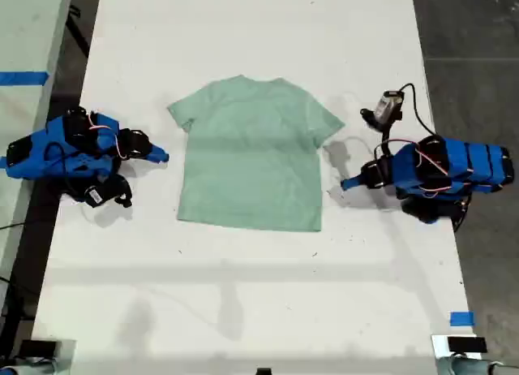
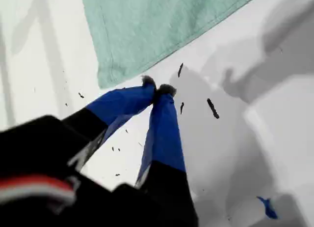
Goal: Fold tshirt
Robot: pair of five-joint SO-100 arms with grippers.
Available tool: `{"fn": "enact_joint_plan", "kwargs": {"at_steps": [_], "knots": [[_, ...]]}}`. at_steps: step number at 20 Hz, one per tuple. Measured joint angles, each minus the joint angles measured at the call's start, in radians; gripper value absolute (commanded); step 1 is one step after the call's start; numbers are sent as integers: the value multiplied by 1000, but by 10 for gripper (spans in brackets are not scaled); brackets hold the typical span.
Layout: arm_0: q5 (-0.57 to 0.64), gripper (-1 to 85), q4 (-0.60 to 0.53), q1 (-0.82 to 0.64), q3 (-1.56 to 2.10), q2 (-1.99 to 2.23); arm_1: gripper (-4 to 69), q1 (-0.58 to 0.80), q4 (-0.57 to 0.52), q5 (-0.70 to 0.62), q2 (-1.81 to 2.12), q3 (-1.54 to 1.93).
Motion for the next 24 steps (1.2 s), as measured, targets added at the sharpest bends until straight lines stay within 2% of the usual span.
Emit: {"fn": "enact_joint_plan", "kwargs": {"at_steps": [2, 3, 4, 5, 6, 7, 8, 11, 13, 17, 20, 24], "knots": [[-35, 1, -12, 29, 2, -2, -11, -23, 0, 46, 3, 0], [-155, 1, -60, 124, 2, -14, -11, -52, -11, 169, 3, 0], [-278, 1, -86, 201, 2, 0, -11, -51, -23, 367, 5, 0], [-350, 1, -98, 247, 2, -3, -11, -38, -34, 565, 5, 0], [-365, 1, -103, 264, 2, -5, -11, -37, -44, 738, 5, 0], [-373, 1, -104, 262, 2, -2, -11, -38, -49, 828, 5, 0], [-377, 1, -106, 258, 2, -3, -11, -38, -54, 859, 5, 0], [-382, 1, -106, 261, 2, -3, -11, -38, -54, 890, 5, -2], [-376, 1, -106, 255, 2, -3, -10, -60, -15, 894, 6, -28], [-325, 1, -97, 183, -41, -37, -10, -66, -8, 867, -17, -57], [-265, 1, -112, 132, -158, -207, -10, -35, 8, 799, -167, -206], [-127, 1, -109, 34, -402, -491, -10, 94, 67, 614, -489, -486]]}}
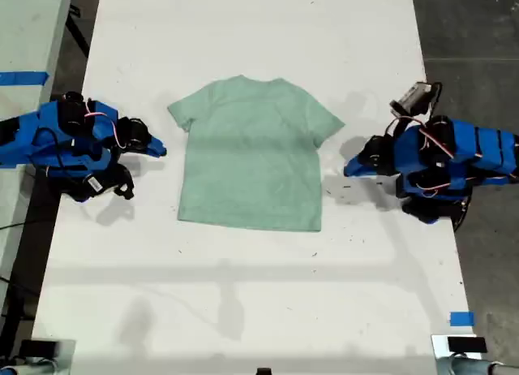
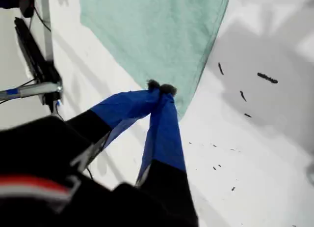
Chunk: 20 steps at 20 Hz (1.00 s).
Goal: Fold tshirt
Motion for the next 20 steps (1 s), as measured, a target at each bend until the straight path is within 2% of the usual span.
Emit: {"fn": "enact_joint_plan", "kwargs": {"at_steps": [5, 8, 13, 17, 20], "knots": [[196, 1, 75, -156, -360, -348, -10, 236, 109, -270, -302, -310], [293, 1, 129, -250, -557, -551, -10, 362, 133, -400, -453, -431], [425, 0, 206, -408, -828, -816, -10, 526, 140, -551, -644, -611], [511, 0, 299, -506, -1015, -991, -1, 603, 189, -634, -772, -750], [526, 0, 302, -526, -1045, -1012, 256, 638, 207, -689, -834, -792]]}}
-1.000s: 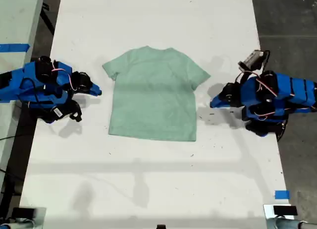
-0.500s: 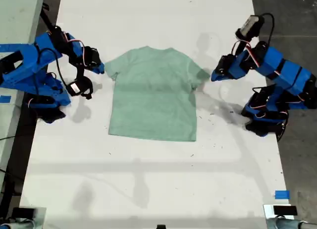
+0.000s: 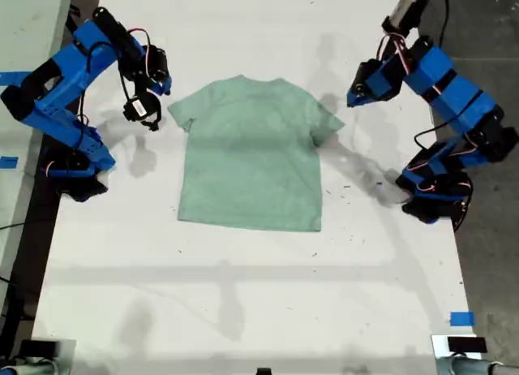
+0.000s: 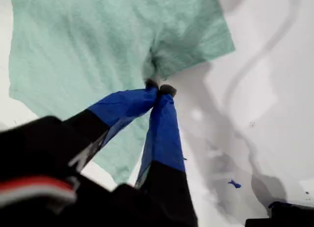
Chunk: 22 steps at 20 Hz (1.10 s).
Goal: Fold tshirt
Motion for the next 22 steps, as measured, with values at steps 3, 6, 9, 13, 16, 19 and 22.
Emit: {"fn": "enact_joint_plan", "kwargs": {"at_steps": [3, 6, 9, 13, 16, 19, 22], "knots": [[0, 0, -2, -2, 0, -14, 311, 40, 3, -46, -64, 14], [0, 0, -3, -2, 0, -20, 306, 75, -87, -80, -86, 129], [0, 0, -8, -2, 6, -20, 299, 115, -225, -120, -98, 255], [0, 0, -17, -2, 12, -20, 295, 167, -430, -181, -198, 394], [0, 0, -29, -2, 12, -20, 296, 170, -535, -199, -331, 403], [0, 0, -34, -2, 23, -23, 253, 170, -554, -213, -437, 354], [0, 0, -32, -2, 28, -23, 14, 170, -548, -235, -528, 256]]}}
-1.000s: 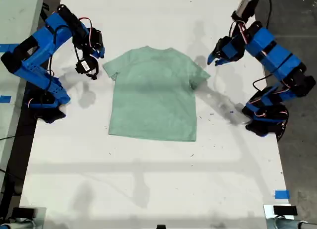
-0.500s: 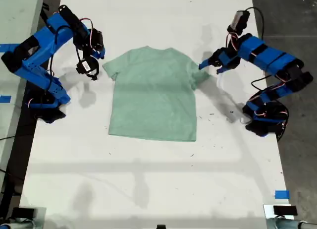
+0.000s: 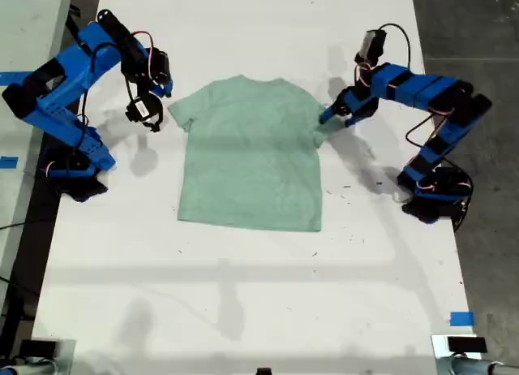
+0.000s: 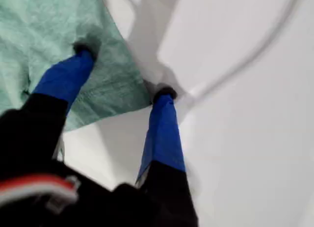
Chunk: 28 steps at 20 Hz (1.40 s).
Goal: Fold tshirt
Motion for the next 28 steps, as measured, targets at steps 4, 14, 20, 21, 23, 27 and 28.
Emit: {"fn": "enact_joint_plan", "kwargs": {"at_steps": [4, 14, 20, 21, 23, 27, 28], "knots": [[0, 0, -9, 0, 9, 0, -8, -6, 2, -3, -75, -100], [0, 0, -14, 0, 48, 0, -11, -106, 279, 64, -41, -313], [0, 0, -18, 0, 48, 0, -11, -339, 279, 238, -229, -773], [0, 0, -18, 0, 48, 0, -11, -359, 279, 250, -295, -856], [0, 0, -18, 0, 48, 0, -11, -383, 225, 275, -408, -930], [-8, 0, -18, 2, 48, 0, 10, -383, 32, 327, -561, -936], [-12, 0, -18, 2, 48, 0, 202, -382, -8, 330, -589, -936]]}}
